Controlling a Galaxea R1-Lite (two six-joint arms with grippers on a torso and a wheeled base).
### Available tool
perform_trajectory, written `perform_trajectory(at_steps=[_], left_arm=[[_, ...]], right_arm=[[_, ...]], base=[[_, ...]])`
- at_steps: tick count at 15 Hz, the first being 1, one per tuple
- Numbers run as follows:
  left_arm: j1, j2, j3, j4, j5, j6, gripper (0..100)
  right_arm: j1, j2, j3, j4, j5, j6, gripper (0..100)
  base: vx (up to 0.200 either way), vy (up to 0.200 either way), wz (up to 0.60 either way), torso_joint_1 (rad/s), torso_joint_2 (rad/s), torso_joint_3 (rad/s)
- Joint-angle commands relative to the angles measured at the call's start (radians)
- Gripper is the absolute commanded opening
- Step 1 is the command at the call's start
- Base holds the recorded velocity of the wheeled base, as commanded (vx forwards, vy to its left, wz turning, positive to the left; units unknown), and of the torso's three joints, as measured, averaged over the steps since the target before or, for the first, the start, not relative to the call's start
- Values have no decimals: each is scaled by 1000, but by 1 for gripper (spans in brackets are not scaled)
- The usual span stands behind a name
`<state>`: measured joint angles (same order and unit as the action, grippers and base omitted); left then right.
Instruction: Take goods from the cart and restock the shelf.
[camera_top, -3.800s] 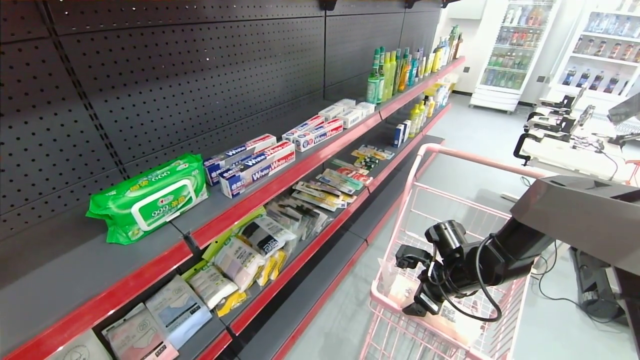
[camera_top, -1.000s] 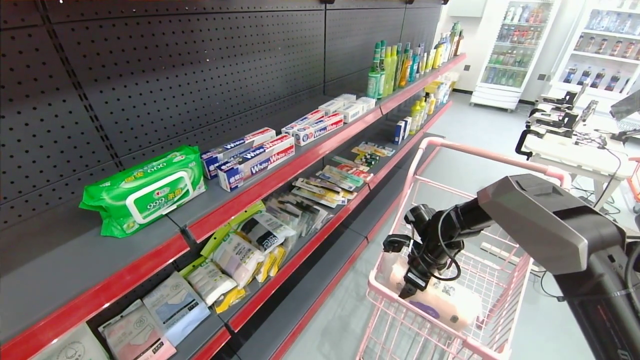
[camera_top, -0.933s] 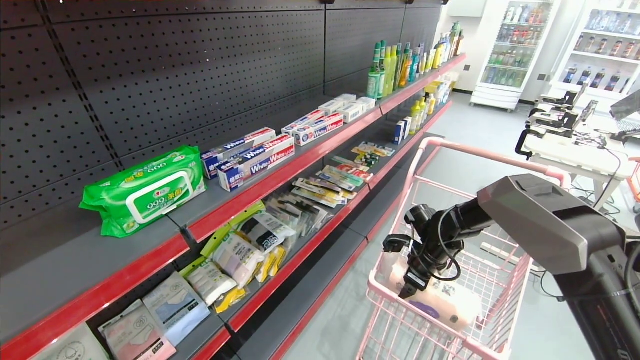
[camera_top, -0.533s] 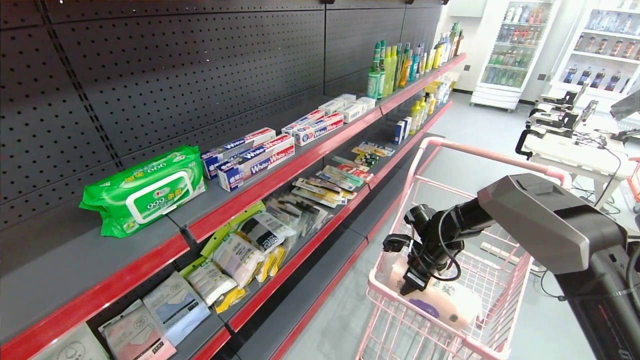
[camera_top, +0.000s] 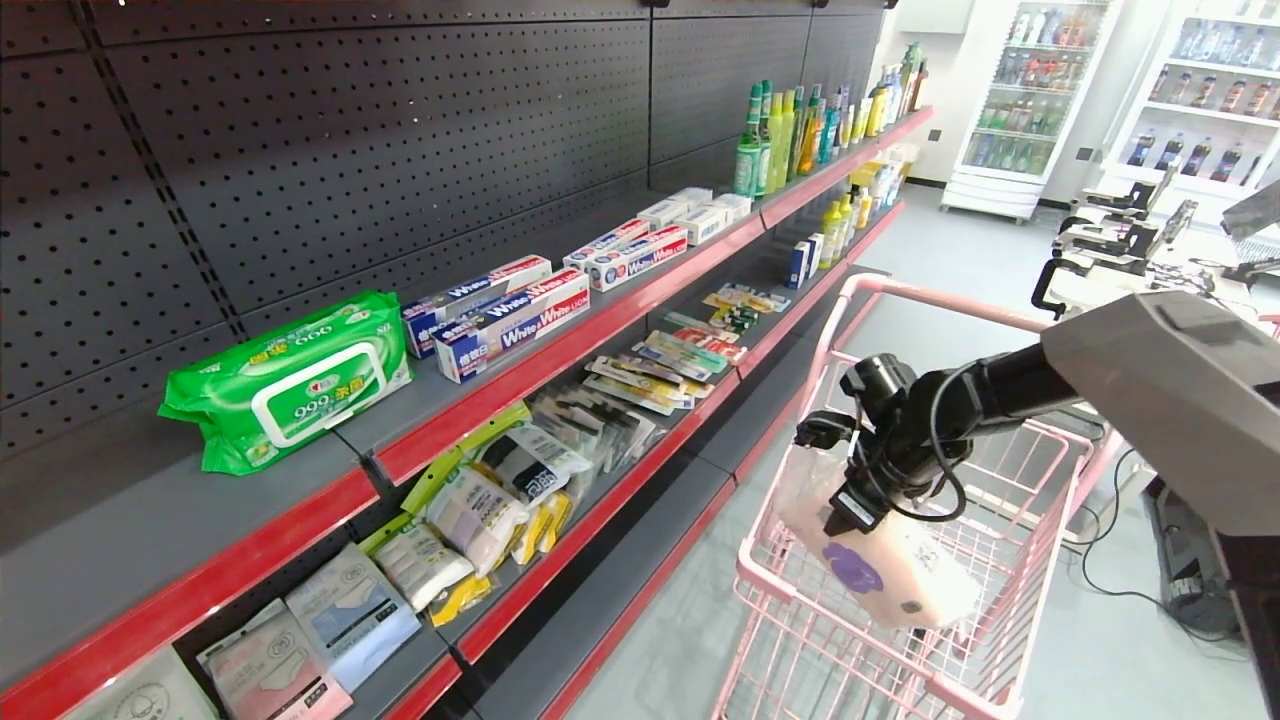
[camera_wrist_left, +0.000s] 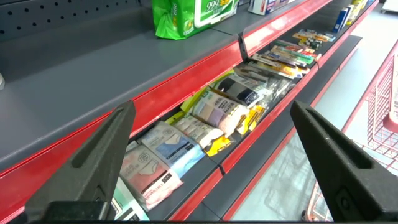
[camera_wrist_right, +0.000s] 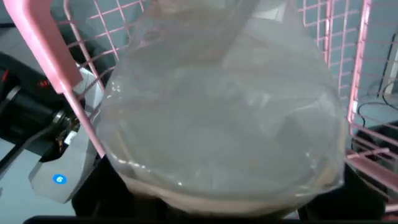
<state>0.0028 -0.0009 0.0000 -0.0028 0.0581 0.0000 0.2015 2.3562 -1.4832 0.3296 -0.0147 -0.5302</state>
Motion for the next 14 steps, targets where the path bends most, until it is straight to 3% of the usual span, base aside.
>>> perform_trajectory(at_steps=[1, 7, 11, 14], left_arm=[[0, 1, 0, 0, 0, 0, 100], [0, 1, 0, 0, 0, 0, 100], [0, 1, 0, 0, 0, 0, 100], [0, 1, 0, 0, 0, 0, 100]], right_arm=[[-20, -163, 89, 0, -30, 24, 0], [-51, -479, 250, -113, -87, 133, 0], [-73, -833, 403, -118, -137, 291, 0], [-134, -1111, 526, -116, -157, 314, 0]], base=[[0, 0, 0, 0, 0, 0], [0, 0, 0, 0, 0, 0], [0, 0, 0, 0, 0, 0], [0, 0, 0, 0, 0, 0]])
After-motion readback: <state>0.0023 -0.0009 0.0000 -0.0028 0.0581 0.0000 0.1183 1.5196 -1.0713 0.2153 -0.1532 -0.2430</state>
